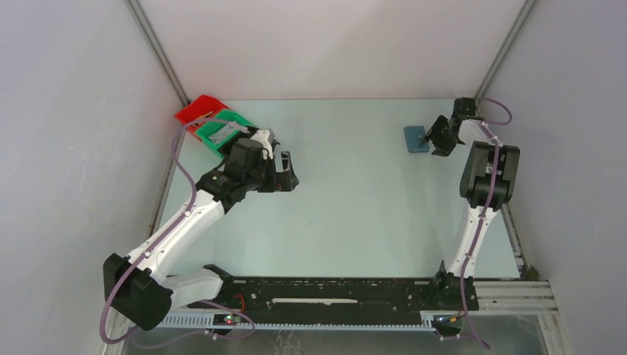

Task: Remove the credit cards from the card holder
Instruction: Move the card holder to the center of the board.

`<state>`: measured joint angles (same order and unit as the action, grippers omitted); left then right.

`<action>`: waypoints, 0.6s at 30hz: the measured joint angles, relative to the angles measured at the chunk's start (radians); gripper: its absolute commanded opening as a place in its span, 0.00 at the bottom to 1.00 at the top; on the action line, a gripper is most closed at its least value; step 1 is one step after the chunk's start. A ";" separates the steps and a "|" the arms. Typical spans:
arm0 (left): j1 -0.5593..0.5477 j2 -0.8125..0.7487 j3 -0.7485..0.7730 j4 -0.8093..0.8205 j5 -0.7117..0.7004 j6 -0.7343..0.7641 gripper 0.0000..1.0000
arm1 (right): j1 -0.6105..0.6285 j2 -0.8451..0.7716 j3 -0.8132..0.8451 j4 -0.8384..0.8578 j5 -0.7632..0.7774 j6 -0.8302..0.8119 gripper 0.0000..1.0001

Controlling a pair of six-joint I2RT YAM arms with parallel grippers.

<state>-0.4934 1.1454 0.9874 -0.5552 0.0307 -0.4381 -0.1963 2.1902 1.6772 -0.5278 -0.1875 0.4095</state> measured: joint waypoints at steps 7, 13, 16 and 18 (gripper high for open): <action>0.000 0.000 0.000 0.000 0.000 -0.008 1.00 | -0.011 0.004 -0.001 0.025 -0.060 0.011 0.30; 0.000 -0.005 0.000 0.001 -0.017 -0.018 1.00 | -0.025 0.002 -0.003 0.048 -0.108 0.026 0.00; -0.001 -0.021 0.000 0.005 -0.037 -0.018 1.00 | -0.023 -0.045 -0.079 0.084 -0.138 0.037 0.00; -0.002 -0.029 0.000 0.011 -0.050 -0.018 1.00 | -0.013 -0.093 -0.137 0.090 -0.140 0.044 0.00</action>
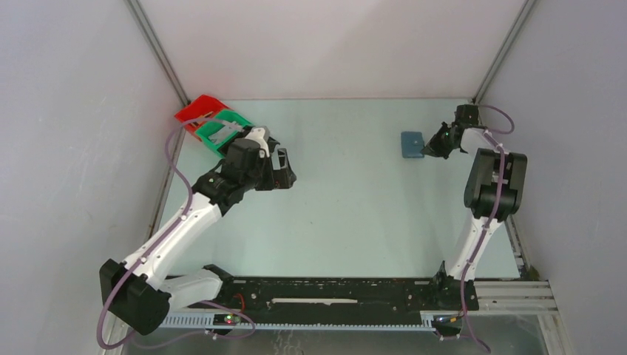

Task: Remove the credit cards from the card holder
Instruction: Move the card holder to the center of the board.

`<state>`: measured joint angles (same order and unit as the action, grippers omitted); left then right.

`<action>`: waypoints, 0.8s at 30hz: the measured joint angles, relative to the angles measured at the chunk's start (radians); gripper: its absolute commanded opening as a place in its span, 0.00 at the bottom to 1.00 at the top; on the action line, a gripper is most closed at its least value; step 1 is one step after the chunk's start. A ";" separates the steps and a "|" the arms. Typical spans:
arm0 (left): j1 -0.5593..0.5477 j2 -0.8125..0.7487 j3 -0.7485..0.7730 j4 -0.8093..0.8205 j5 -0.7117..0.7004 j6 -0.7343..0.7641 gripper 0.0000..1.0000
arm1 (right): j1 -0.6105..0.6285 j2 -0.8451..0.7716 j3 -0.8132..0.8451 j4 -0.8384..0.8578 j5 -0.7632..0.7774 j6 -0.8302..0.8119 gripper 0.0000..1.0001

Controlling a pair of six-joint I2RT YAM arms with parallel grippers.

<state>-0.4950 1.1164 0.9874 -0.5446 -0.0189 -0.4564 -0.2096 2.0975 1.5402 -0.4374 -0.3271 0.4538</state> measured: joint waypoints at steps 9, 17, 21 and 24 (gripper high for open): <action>0.000 0.002 0.000 0.004 -0.002 -0.009 1.00 | 0.294 -0.476 -0.478 0.103 0.042 0.129 0.00; 0.000 0.038 0.000 0.004 0.040 -0.037 1.00 | 0.714 -0.692 -0.786 0.195 0.160 0.344 0.00; 0.000 0.042 0.000 0.004 0.048 -0.042 1.00 | 0.810 -0.699 -0.863 0.206 0.213 0.434 0.41; -0.002 0.051 0.000 0.002 0.028 -0.045 1.00 | 0.843 -0.701 -0.872 0.198 0.248 0.443 0.53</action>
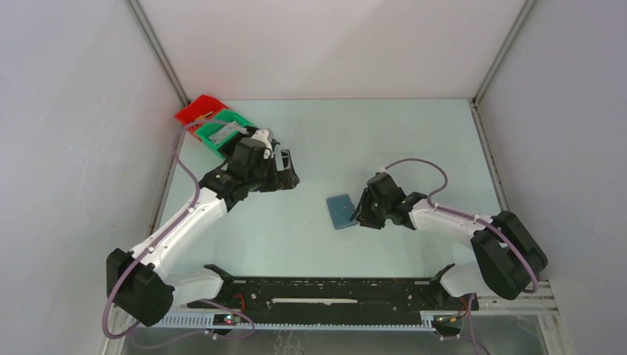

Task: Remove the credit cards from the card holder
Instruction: Move the card holder to the center of the board, then open the card holder at the center of the board.

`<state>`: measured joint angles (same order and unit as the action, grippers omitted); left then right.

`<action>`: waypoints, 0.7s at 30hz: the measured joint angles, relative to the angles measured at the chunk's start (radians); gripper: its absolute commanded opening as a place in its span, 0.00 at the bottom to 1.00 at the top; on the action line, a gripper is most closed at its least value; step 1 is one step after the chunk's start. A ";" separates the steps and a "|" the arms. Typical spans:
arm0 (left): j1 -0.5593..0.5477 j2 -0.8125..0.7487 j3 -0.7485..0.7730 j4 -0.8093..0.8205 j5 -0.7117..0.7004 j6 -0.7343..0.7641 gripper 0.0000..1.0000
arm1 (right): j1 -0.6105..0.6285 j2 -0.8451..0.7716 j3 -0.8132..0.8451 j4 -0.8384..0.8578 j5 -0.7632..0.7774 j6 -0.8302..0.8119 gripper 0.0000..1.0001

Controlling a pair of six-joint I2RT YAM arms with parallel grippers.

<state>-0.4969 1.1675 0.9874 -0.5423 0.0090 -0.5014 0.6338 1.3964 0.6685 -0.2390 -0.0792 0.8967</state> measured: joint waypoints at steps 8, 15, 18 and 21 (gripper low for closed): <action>-0.018 0.071 0.000 -0.022 -0.067 -0.089 1.00 | 0.047 0.017 0.182 -0.139 0.149 -0.268 0.56; -0.021 0.080 0.000 -0.046 -0.119 -0.151 1.00 | 0.114 0.195 0.381 -0.167 0.202 -0.455 0.57; -0.021 0.077 0.000 -0.054 -0.133 -0.158 1.00 | 0.126 0.276 0.401 -0.184 0.207 -0.488 0.56; -0.021 0.073 0.000 -0.058 -0.138 -0.163 1.00 | 0.145 0.323 0.402 -0.200 0.225 -0.500 0.52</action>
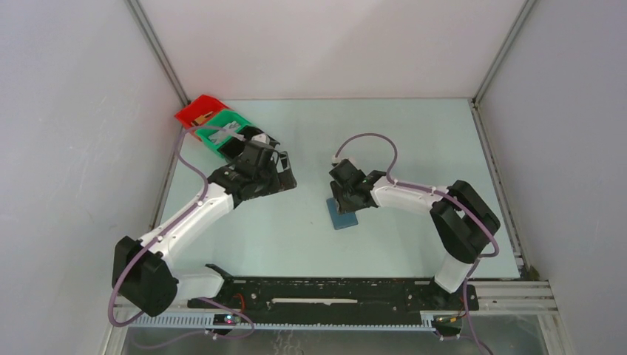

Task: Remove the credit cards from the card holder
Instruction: Open the card holder at the center of the board.

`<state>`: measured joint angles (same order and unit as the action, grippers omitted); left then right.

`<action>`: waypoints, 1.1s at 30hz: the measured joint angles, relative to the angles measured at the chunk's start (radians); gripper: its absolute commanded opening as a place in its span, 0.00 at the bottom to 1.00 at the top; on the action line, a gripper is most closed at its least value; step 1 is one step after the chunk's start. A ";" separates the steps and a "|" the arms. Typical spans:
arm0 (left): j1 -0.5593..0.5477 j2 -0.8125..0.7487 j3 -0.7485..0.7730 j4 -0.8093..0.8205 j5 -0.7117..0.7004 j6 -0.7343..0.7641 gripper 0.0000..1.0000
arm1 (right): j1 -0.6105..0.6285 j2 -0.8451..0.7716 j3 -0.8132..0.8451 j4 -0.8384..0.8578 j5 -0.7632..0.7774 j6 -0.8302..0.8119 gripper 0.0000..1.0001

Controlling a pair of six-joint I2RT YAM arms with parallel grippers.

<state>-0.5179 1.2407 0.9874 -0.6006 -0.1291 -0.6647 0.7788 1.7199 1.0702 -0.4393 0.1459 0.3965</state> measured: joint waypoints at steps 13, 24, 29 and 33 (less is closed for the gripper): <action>0.000 0.000 0.000 -0.009 0.003 0.000 1.00 | 0.037 0.021 0.034 -0.011 0.079 -0.006 0.00; -0.004 0.006 0.000 0.000 0.075 0.027 1.00 | -0.143 -0.249 -0.148 0.079 -0.184 0.076 0.00; -0.012 0.029 0.002 0.002 0.115 0.056 1.00 | -0.294 -0.383 -0.292 0.171 -0.364 0.143 0.00; -0.013 0.031 0.008 -0.003 0.122 0.079 1.00 | -0.311 -0.454 -0.322 0.195 -0.475 0.183 0.00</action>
<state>-0.5304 1.2720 0.9955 -0.6033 -0.0067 -0.5861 0.4675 1.2659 0.7486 -0.2443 -0.3290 0.5800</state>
